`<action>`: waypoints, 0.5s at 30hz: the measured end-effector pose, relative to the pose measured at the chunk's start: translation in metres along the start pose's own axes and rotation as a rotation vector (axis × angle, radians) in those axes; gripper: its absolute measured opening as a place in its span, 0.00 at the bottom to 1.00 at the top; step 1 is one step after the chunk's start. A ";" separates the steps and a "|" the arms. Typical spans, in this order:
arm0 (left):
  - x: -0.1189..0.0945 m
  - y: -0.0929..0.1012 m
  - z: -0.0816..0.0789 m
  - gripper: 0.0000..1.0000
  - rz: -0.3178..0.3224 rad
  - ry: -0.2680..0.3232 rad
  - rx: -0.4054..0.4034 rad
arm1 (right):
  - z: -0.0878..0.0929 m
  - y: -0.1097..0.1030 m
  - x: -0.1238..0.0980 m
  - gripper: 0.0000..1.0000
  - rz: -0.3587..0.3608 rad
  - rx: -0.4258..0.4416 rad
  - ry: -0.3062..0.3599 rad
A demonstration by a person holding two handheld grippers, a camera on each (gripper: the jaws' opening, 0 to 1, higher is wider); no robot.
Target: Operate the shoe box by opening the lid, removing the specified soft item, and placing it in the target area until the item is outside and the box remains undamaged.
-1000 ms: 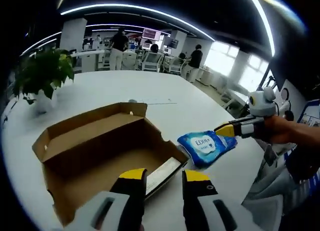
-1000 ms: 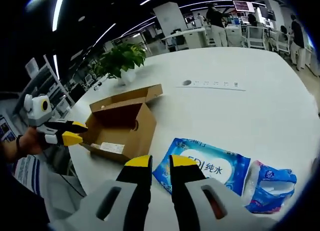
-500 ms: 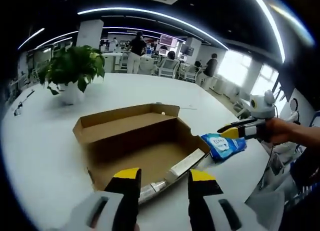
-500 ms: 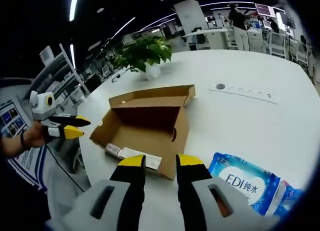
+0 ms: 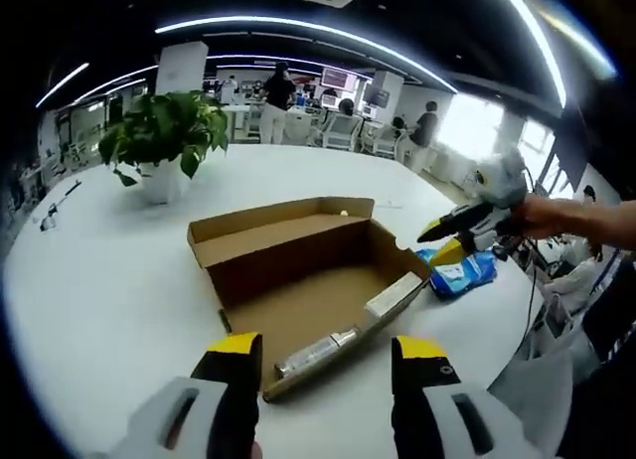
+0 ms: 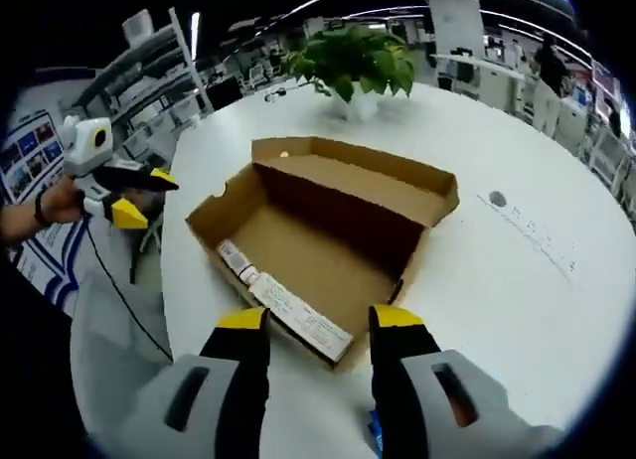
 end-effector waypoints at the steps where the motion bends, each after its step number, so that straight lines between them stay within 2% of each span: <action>1: -0.001 -0.002 0.000 0.53 0.001 0.001 -0.002 | -0.003 -0.001 0.002 0.40 -0.003 -0.020 -0.011; 7: -0.002 -0.003 0.008 0.53 0.007 -0.011 -0.008 | -0.017 0.000 0.015 0.40 -0.025 -0.027 -0.026; 12: -0.004 0.000 0.011 0.53 0.025 -0.015 -0.024 | -0.018 -0.003 0.023 0.41 -0.046 -0.105 -0.082; 15: -0.005 -0.001 0.012 0.53 0.022 -0.020 -0.014 | -0.019 -0.002 0.025 0.41 -0.052 -0.118 -0.091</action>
Point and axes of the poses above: the point that each gripper's makers call its tool centre point, and the gripper's own axes: x roughly forward along the fingers, y roughly to its right, z roughly out of its underside, the point moved 8 cm from there along -x, roughly backward along the fingers, and after that the axes turned 5 degrees about -y, right-handed, at the moved point
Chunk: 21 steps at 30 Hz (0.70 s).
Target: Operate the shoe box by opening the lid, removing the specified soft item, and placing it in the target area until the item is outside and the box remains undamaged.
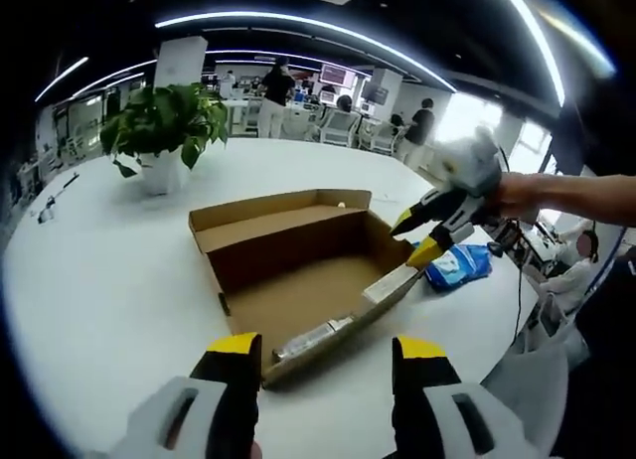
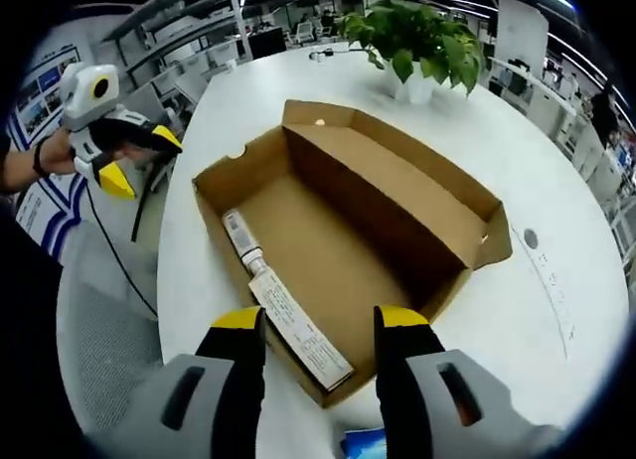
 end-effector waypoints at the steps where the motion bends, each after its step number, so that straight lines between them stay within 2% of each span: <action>1: 0.000 -0.002 0.000 0.53 0.001 0.001 -0.001 | -0.001 0.001 0.000 0.41 -0.003 -0.004 -0.002; 5: -0.001 -0.006 0.000 0.53 -0.002 0.006 -0.010 | -0.002 0.010 0.002 0.41 -0.007 -0.016 -0.009; 12: -0.005 -0.009 0.002 0.53 -0.006 0.019 -0.018 | -0.002 0.013 0.006 0.41 -0.021 -0.073 -0.053; 16: -0.008 -0.010 0.005 0.53 -0.011 0.019 -0.020 | 0.002 0.015 0.010 0.42 -0.006 -0.176 -0.121; 21: -0.011 -0.007 0.016 0.53 -0.008 0.011 -0.026 | 0.002 0.016 0.021 0.42 -0.028 -0.289 -0.191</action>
Point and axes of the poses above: the point that each gripper's makers call its tool centre point, and the gripper's own axes: x roughly forward along the fingers, y roughly to its right, z roughly out of its underside, the point moved 8 cm from there along -x, roughly backward along the fingers, and after that the axes turned 5 degrees about -y, right-handed, at the moved point
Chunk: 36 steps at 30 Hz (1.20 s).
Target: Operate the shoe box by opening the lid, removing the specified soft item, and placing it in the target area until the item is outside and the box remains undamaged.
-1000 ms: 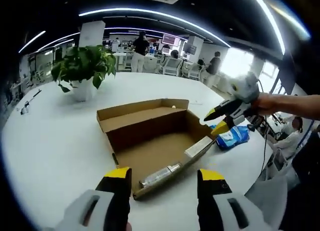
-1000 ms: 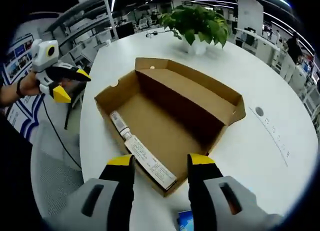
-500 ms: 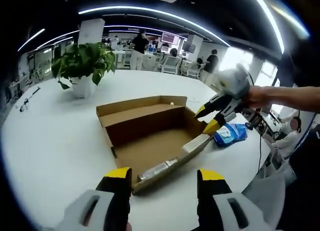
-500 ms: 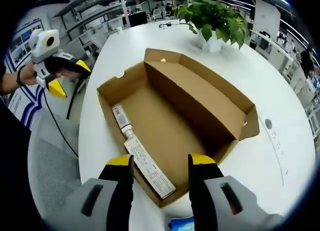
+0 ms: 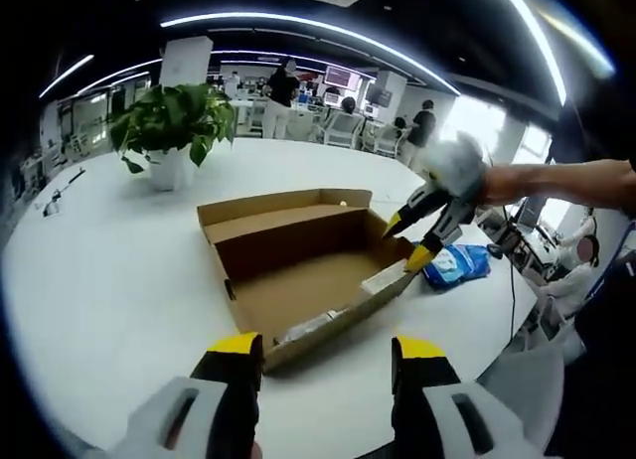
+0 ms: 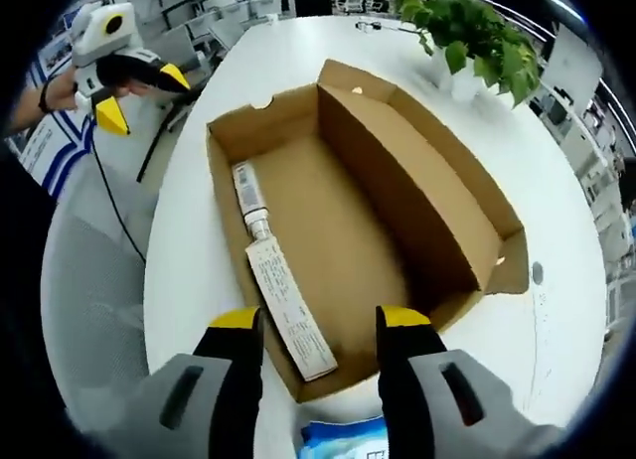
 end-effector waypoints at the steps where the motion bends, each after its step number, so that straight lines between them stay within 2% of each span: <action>1: -0.001 0.000 0.001 0.53 0.001 0.000 -0.002 | -0.002 -0.002 0.000 0.42 -0.008 -0.022 -0.007; 3: -0.003 0.000 0.004 0.53 0.003 0.000 -0.006 | -0.006 0.001 0.001 0.44 -0.017 -0.079 -0.024; 6: -0.007 0.000 0.007 0.53 0.004 -0.003 -0.006 | -0.007 0.006 0.007 0.45 -0.051 -0.153 -0.093; 15: -0.017 -0.004 0.007 0.53 -0.007 0.006 -0.010 | -0.015 0.004 0.027 0.41 -0.171 -0.196 -0.150; 18: -0.018 -0.005 0.008 0.53 -0.012 0.004 -0.012 | -0.019 0.008 0.025 0.46 -0.136 -0.233 -0.156; 29: -0.014 -0.002 0.006 0.52 -0.006 0.007 -0.022 | -0.013 0.018 0.021 0.51 -0.093 -0.204 -0.156; 34: -0.012 0.000 0.004 0.52 0.001 0.006 -0.020 | -0.013 0.013 0.020 0.45 -0.109 -0.227 -0.151; 36: -0.011 0.000 0.003 0.52 0.004 0.006 -0.019 | -0.013 0.009 0.021 0.47 -0.141 -0.234 -0.148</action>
Point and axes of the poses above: the point that each gripper's makers call its tool centre point, and the gripper's own axes: x roughly forward along the fingers, y roughly to its right, z roughly out of its underside, the point moved 8 cm from there along -x, roughly backward along the fingers, and after that the axes turned 5 degrees about -y, right-handed, at the moved point
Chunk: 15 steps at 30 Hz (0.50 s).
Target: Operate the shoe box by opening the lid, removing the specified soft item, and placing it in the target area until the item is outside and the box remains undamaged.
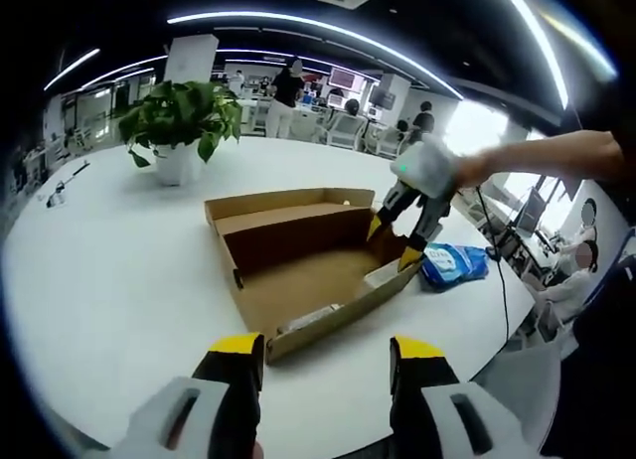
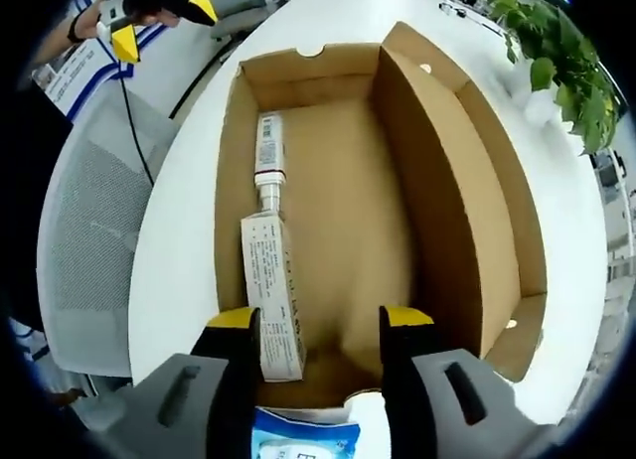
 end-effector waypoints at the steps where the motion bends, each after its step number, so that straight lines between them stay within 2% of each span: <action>1: 0.000 0.000 0.000 0.52 0.000 -0.001 0.001 | -0.001 0.000 0.001 0.46 -0.004 -0.005 0.001; 5: 0.003 0.000 -0.001 0.52 0.002 -0.004 0.001 | -0.005 -0.002 0.007 0.43 -0.006 -0.011 -0.001; 6: 0.004 0.000 -0.001 0.51 0.003 -0.005 0.000 | -0.004 -0.003 0.009 0.43 -0.005 -0.020 -0.021; 9: 0.006 0.001 -0.003 0.51 0.008 -0.006 0.004 | -0.004 -0.005 0.020 0.39 0.038 -0.136 -0.111; 10: 0.006 0.001 -0.003 0.51 0.008 -0.006 0.005 | -0.006 -0.007 0.022 0.37 0.036 -0.148 -0.115; 15: 0.007 0.001 -0.005 0.51 0.010 -0.005 0.004 | -0.011 -0.009 0.033 0.29 0.029 -0.149 -0.131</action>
Point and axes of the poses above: the point that each gripper's makers call its tool centre point, and the gripper's own axes: x roughly forward along the fingers, y roughly to its right, z roughly out of its underside, the point moved 8 cm from there along -x, roughly backward along the fingers, and after that the axes turned 5 degrees about -y, right-handed, at the moved point
